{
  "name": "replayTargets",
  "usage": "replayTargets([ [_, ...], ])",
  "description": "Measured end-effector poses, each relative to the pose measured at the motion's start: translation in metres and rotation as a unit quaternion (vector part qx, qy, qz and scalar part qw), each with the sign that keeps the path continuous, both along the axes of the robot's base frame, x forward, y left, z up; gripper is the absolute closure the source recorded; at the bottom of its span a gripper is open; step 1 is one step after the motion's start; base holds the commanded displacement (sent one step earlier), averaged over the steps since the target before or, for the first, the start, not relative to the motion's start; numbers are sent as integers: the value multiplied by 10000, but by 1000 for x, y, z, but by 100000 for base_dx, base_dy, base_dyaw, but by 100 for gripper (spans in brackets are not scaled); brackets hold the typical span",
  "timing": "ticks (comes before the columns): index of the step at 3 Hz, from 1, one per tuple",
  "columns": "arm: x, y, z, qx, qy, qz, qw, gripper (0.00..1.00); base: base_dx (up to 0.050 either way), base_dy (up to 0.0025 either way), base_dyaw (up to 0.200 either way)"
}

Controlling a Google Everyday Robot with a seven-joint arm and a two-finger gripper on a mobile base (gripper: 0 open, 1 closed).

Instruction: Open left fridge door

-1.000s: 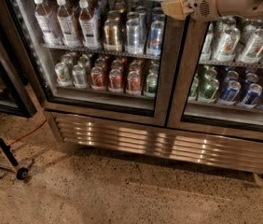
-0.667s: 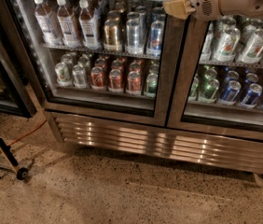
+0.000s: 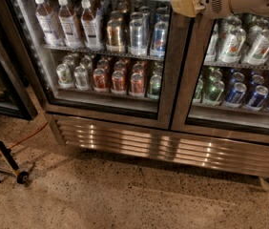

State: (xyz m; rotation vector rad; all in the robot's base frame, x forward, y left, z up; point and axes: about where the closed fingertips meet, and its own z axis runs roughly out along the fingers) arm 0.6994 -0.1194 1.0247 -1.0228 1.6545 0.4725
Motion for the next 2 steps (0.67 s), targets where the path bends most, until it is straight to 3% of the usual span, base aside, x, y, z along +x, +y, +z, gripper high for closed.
replayTargets([
  [2, 6, -9, 3, 0, 0, 1, 10000, 100, 0, 0, 0],
])
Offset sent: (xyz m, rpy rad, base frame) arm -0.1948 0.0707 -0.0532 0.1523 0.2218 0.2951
